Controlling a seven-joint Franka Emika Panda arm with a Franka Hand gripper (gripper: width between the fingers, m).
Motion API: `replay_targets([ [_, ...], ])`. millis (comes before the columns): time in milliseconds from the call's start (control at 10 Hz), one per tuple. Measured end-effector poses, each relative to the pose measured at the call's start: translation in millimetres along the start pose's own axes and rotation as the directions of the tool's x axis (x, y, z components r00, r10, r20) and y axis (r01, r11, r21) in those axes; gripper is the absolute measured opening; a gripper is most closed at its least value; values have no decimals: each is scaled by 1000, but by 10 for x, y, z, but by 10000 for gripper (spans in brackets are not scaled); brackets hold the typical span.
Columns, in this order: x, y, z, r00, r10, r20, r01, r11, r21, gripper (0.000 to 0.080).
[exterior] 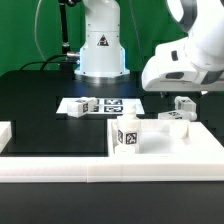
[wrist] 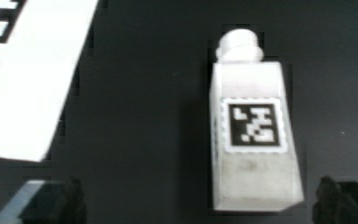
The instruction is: Assemble one leg
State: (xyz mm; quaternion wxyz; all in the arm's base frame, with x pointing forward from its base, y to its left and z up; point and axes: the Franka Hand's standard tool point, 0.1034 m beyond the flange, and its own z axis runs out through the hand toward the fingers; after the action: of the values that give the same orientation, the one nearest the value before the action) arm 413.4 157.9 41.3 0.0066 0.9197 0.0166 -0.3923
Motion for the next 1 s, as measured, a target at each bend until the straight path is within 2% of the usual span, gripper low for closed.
replay_targets([
  [100, -36, -68, 25, 997, -12, 74, 13, 1000, -15, 649],
  [200, 11, -164, 35, 994, -28, 107, 31, 999, -20, 649],
  [400, -26, -158, 179, 969, -33, 244, 43, 998, -37, 649],
  [500, 34, -142, 270, 965, -28, 259, 39, 999, -37, 649],
  [700, 45, -136, 367, 962, -11, 272, 23, 999, -41, 649],
  [900, 64, -166, 404, 964, -1, 267, 13, 999, -46, 649],
  [1000, 60, -180, 408, 964, -3, 267, 16, 999, -49, 521],
])
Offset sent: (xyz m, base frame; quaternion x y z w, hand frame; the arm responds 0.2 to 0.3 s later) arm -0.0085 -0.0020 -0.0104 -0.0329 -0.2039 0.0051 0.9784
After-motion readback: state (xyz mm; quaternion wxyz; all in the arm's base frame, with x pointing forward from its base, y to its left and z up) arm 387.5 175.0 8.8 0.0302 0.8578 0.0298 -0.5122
